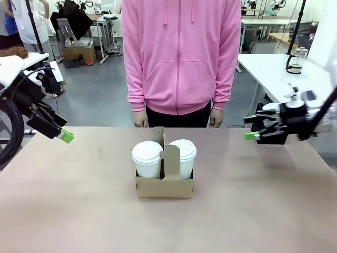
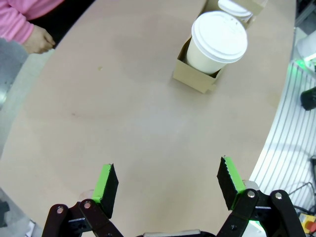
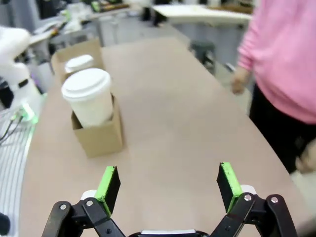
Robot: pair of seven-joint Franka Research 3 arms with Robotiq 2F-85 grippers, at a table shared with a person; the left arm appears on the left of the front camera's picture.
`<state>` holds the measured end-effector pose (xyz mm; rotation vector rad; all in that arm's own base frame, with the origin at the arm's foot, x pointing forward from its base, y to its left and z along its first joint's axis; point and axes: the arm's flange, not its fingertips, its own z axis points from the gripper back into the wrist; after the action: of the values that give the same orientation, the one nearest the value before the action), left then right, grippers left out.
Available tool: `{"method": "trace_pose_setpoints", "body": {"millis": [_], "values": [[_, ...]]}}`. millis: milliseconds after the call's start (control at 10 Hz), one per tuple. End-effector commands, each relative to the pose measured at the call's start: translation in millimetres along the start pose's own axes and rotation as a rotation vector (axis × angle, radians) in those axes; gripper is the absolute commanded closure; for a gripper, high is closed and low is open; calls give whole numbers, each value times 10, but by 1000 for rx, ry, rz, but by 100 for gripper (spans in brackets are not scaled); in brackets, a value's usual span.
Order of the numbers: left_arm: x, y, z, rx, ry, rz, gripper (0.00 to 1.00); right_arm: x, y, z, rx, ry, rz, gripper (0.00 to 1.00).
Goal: Pour a drink into a cup and package it in a carrier.
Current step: Insert the held 600 ml Paper Cup into the Cup Carrier.
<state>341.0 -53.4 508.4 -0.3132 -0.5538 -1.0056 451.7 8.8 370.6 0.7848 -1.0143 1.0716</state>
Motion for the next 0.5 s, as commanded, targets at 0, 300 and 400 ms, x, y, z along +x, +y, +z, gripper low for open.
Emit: {"method": "trace_pose_setpoints", "body": {"millis": [0,300,400], "values": [[-4,-8,8,-8,-9,1,0,45,205,368,-82,95,-161,0],[-4,-8,8,-8,-9,1,0,-197,272,820,-203,162,-283,0],[-4,-8,8,-8,-9,1,0,-226,297,867,-244,174,-291,0]]}}
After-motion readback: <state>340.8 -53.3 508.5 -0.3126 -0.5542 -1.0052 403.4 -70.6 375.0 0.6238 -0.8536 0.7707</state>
